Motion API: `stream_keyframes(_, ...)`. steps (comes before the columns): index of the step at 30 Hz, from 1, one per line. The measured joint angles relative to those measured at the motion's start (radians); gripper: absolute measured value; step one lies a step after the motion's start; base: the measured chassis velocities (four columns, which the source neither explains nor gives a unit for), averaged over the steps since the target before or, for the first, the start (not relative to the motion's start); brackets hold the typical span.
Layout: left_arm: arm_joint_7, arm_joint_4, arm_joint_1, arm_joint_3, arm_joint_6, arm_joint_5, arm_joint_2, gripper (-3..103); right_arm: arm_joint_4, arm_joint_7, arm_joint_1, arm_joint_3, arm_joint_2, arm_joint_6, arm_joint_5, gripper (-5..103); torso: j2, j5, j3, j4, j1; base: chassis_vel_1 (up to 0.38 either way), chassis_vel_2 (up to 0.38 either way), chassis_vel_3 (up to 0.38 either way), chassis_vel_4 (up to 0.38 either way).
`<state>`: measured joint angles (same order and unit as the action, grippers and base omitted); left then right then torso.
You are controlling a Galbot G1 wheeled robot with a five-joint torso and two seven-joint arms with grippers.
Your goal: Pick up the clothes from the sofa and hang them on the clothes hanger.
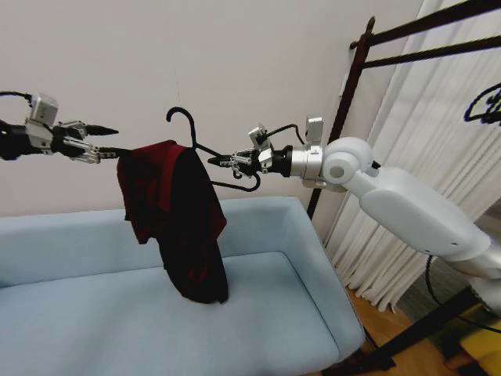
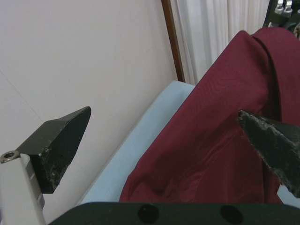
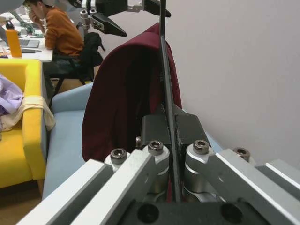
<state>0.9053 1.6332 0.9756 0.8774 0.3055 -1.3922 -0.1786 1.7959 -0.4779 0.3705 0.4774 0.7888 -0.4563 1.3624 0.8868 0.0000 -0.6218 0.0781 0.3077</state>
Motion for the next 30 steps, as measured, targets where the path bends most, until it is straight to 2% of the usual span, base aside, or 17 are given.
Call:
stream_keyframes(2, 0.032, -0.006, 0.002, -0.006, 0.000, 0.003, -0.003, 100, 0.002, 0.000, 0.000, -0.004, 0.006, 0.000, 0.000, 2, 0.000, -0.0001, 0.000, -0.0003, 0.000, 0.000, 0.000, 0.000, 0.000)
stream_keyframes(11, 0.049, 0.021, 0.008, -0.025, 0.002, 0.021, 0.037, 101, 0.017, 0.003, 0.010, -0.009, 0.007, 0.000, 0.013, 2, 0.000, -0.0001, 0.000, -0.0002, 0.000, 0.000, 0.000, 0.000, 0.000)
stream_keyframes(13, 0.066, 0.022, 0.009, -0.027, 0.002, 0.021, 0.042, 93, 0.023, 0.004, 0.013, -0.009, 0.001, 0.000, 0.020, 2, 0.000, -0.0001, 0.000, -0.0002, 0.000, 0.000, 0.000, 0.000, 0.000)
stream_keyframes(14, 0.066, 0.022, 0.009, -0.027, 0.002, 0.021, 0.042, 93, 0.023, 0.004, 0.013, -0.009, 0.001, 0.000, 0.020, 2, 0.000, -0.0001, 0.000, -0.0002, 0.000, 0.000, 0.000, 0.000, 0.000)
stream_keyframes(16, 0.080, 0.023, 0.010, -0.029, 0.001, 0.021, 0.046, 82, 0.029, 0.008, 0.013, -0.010, -0.003, 0.000, 0.022, 2, 0.000, 0.0001, 0.000, -0.0002, 0.000, 0.000, 0.000, 0.000, 0.000)
stream_keyframes(19, 0.082, 0.026, 0.010, -0.029, 0.002, 0.021, 0.052, 77, 0.035, 0.013, 0.012, -0.010, -0.005, 0.000, 0.022, 2, 0.000, 0.0000, 0.000, -0.0002, 0.000, 0.000, 0.000, 0.000, 0.000)
stream_keyframes(23, 0.083, 0.034, 0.007, -0.029, 0.002, 0.020, 0.064, 55, 0.046, 0.023, 0.012, -0.009, -0.007, 0.000, 0.023, 2, 0.000, 0.0000, 0.000, -0.0002, 0.000, 0.000, 0.000, 0.000, 0.000)
stream_keyframes(25, 0.083, 0.034, 0.007, -0.029, 0.002, 0.020, 0.066, 55, 0.047, 0.024, 0.013, -0.008, -0.007, 0.000, 0.024, 2, 0.000, 0.0001, 0.000, -0.0002, 0.000, 0.000, 0.000, 0.000, 0.000)
stream_keyframes(27, 0.085, 0.033, 0.005, -0.029, 0.002, 0.020, 0.070, 44, 0.052, 0.033, 0.016, -0.006, -0.007, 0.000, 0.027, 2, 0.000, 0.0000, 0.000, -0.0002, 0.000, 0.000, 0.000, 0.000, 0.000)
stream_keyframes(28, 0.085, 0.033, 0.005, -0.029, 0.002, 0.020, 0.070, 44, 0.052, 0.033, 0.016, -0.006, -0.007, 0.000, 0.027, 2, 0.000, 0.0000, 0.000, -0.0002, 0.000, 0.000, 0.000, 0.000, 0.000)
stream_keyframes(30, 0.089, 0.033, 0.004, -0.028, 0.002, 0.020, 0.072, 34, 0.056, 0.039, 0.019, -0.004, -0.005, 0.000, 0.031, 2, 0.000, 0.0000, 0.000, -0.0002, 0.000, 0.000, 0.000, 0.000, 0.000)
